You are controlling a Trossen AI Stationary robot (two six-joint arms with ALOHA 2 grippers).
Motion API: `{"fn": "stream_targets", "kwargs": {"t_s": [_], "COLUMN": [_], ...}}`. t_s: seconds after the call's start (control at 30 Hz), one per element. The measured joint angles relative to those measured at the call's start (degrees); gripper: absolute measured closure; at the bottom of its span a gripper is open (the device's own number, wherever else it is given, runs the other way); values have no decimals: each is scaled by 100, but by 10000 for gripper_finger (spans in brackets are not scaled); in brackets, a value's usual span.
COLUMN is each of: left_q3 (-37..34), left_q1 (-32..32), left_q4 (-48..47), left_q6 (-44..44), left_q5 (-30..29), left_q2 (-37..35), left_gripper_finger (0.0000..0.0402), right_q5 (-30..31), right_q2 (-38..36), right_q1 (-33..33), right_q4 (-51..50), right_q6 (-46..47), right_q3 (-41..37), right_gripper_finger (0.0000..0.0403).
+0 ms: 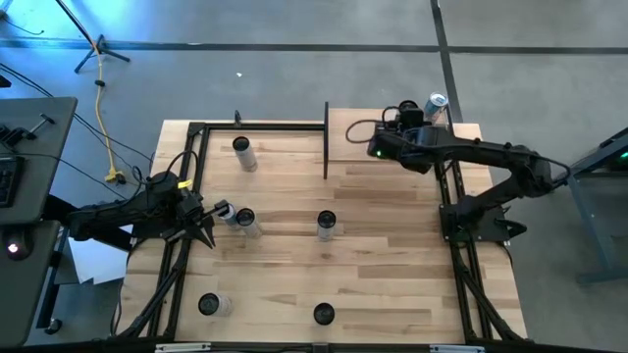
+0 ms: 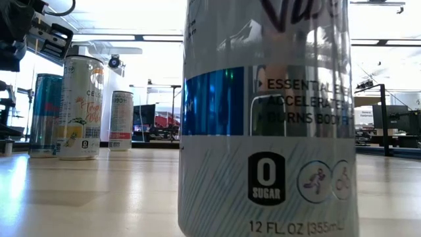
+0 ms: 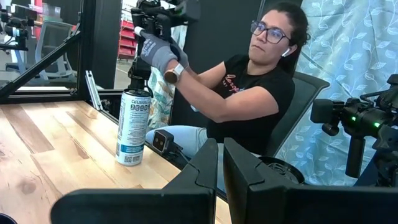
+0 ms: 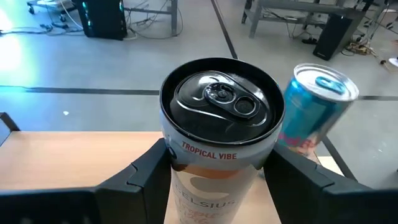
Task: Place canned beverage on shelf
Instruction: Put the bottom white yellow soda can on the shelf
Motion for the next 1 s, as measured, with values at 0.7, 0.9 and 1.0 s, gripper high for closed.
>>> {"fn": "stream_targets", "kwargs": {"t_s": [0.7, 0.9, 1.0], "left_q3": [0, 0, 0], "left_q1": [-1, 0, 0], "left_q4": [2, 0, 2], "left_q6": [1, 0, 0], "left_q5": [0, 0, 0], "left_q2": [0, 0, -1], "left_gripper_finger": [398, 398, 398], "right_q5": [-1090, -1139, -1173], "right_q2": [2, 2, -9], "right_q1": [-1381, -1514, -1577], "right_q4": [1627, 1654, 1837], "right_q6": [-1928, -2042, -2079], "right_q3": [0, 0, -100], "right_gripper_finger": [199, 199, 197]}}
